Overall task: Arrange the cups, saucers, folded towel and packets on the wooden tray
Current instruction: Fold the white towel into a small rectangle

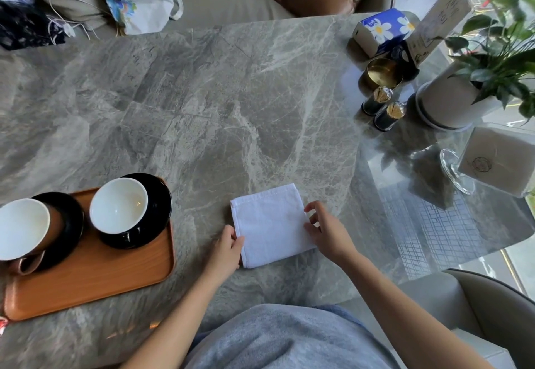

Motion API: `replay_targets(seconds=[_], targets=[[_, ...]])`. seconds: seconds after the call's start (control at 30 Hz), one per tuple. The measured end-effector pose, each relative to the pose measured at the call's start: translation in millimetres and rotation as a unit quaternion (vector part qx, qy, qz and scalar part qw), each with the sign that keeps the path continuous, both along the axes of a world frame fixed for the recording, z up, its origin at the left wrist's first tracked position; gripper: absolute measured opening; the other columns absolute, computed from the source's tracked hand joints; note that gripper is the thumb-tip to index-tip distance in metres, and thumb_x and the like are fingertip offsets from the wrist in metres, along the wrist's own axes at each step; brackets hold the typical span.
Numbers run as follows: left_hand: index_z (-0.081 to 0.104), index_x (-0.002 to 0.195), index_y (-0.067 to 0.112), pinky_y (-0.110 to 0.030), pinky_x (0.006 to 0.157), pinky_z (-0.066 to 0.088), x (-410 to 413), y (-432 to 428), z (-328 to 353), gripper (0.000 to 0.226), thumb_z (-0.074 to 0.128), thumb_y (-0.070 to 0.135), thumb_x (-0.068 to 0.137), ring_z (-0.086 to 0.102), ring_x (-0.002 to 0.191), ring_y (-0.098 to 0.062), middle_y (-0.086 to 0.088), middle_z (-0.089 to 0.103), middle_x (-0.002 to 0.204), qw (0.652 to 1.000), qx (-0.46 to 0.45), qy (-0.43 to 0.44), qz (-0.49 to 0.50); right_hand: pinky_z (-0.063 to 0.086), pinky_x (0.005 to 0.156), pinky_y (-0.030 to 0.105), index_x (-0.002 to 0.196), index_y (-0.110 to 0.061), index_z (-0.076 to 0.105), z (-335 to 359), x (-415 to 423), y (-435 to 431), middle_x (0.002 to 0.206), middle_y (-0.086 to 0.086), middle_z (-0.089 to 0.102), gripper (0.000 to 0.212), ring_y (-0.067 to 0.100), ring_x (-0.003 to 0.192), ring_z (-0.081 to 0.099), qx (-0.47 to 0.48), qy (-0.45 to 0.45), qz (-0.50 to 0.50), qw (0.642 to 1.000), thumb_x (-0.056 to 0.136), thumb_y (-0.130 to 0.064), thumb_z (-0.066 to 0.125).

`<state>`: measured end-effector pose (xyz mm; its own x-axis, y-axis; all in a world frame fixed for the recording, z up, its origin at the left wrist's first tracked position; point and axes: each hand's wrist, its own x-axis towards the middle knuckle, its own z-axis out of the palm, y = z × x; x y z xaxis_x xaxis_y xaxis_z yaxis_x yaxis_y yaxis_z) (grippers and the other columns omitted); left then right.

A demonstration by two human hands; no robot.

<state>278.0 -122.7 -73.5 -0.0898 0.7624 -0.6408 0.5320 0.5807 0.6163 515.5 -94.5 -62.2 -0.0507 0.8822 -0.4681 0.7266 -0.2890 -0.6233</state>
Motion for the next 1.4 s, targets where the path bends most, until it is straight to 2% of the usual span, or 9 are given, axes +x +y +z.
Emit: replay_targets(seconds=[0.1,0.27,0.37,0.43,0.57,0.73,0.97,1.13,1.4], targets=[[0.039,0.083,0.007,-0.053,0.071,0.051,2,-1,-3,0.016,0.047,0.016,0.093,0.044,0.066,-0.022,-0.012,0.045,0.071,1.0,0.007,0.008,0.01,0.047,0.06,0.034,0.11,-0.026,0.044,-1,-1,-1,0.092,-0.003,0.058,0.021,0.017,0.072,0.057,0.009,-0.004,-0.007,1.0,0.091,-0.021,0.051],[0.044,0.088,0.009,-0.035,0.061,0.041,2,-6,1,0.012,0.054,0.016,0.089,0.047,0.064,-0.023,-0.001,0.047,0.063,0.998,0.057,0.01,0.037,0.046,0.059,0.033,0.115,-0.02,0.043,-1,-5,-7,0.095,-0.009,0.056,0.029,0.015,0.08,0.056,0.046,-0.03,-0.03,0.998,0.088,-0.02,0.055],[0.044,0.119,0.01,-0.035,0.072,0.048,0,-11,6,0.041,0.061,0.02,0.084,0.056,0.086,-0.024,-0.004,0.057,0.097,0.969,0.195,0.144,-0.051,0.047,0.085,0.037,0.124,-0.014,0.047,2,-7,-9,0.126,0.002,0.053,0.041,0.024,0.113,0.049,0.164,-0.107,0.012,0.981,0.085,-0.017,0.058],[0.044,0.131,0.008,-0.047,0.091,0.049,9,-10,7,0.061,0.067,0.025,0.078,0.056,0.112,-0.031,-0.01,0.056,0.126,0.902,0.289,0.258,-0.19,0.033,0.109,0.045,0.135,-0.011,0.045,4,-20,-7,0.144,0.009,0.045,0.049,0.029,0.133,0.038,0.227,-0.138,0.096,0.959,0.088,-0.018,0.055],[0.042,0.138,0.009,-0.05,0.106,0.038,38,-3,5,0.069,0.062,0.041,0.079,0.04,0.134,-0.023,-0.008,0.042,0.146,0.838,0.262,0.346,-0.33,-0.003,0.119,0.046,0.15,-0.014,0.017,-10,-52,-6,0.158,0.002,0.006,0.059,0.022,0.147,-0.002,0.203,-0.126,0.283,0.929,0.096,-0.02,0.039],[0.002,0.148,0.011,-0.053,0.116,0.007,39,-2,-15,0.065,0.025,0.038,0.093,0.0,0.145,-0.022,-0.007,-0.007,0.155,0.836,0.189,0.37,-0.358,-0.005,0.119,0.045,0.151,-0.012,0.01,-31,-56,-4,0.159,0.004,0.001,0.06,0.02,0.147,-0.007,0.177,-0.159,0.312,0.92,0.097,-0.033,0.027],[0.031,0.143,0.008,-0.051,0.111,0.026,23,2,-13,0.074,0.032,0.055,0.086,0.031,0.139,-0.02,-0.007,0.031,0.152,0.843,0.213,0.361,-0.339,-0.001,0.119,0.04,0.151,-0.011,0.009,-37,-32,3,0.158,0.004,0.002,0.066,0.022,0.148,0.001,0.19,-0.184,0.297,0.917,0.097,-0.047,0.023],[0.03,0.143,0.007,-0.05,0.11,0.018,15,3,-18,0.082,0.031,0.061,0.082,0.029,0.141,-0.021,-0.008,0.028,0.153,0.844,0.212,0.344,-0.353,-0.007,0.119,0.041,0.149,-0.018,-0.013,-39,-3,3,0.159,0.001,-0.013,0.069,0.015,0.146,-0.014,0.143,-0.22,0.292,0.92,0.096,-0.054,0.014],[0.033,0.142,0.007,-0.054,0.106,0.032,16,8,-12,0.085,0.029,0.064,0.079,0.034,0.138,-0.023,-0.008,0.033,0.151,0.849,0.178,0.339,-0.363,-0.003,0.12,0.045,0.149,-0.017,-0.014,-37,-6,4,0.16,0.002,-0.013,0.07,0.017,0.147,-0.012,0.128,-0.223,0.289,0.922,0.096,-0.054,0.012]])
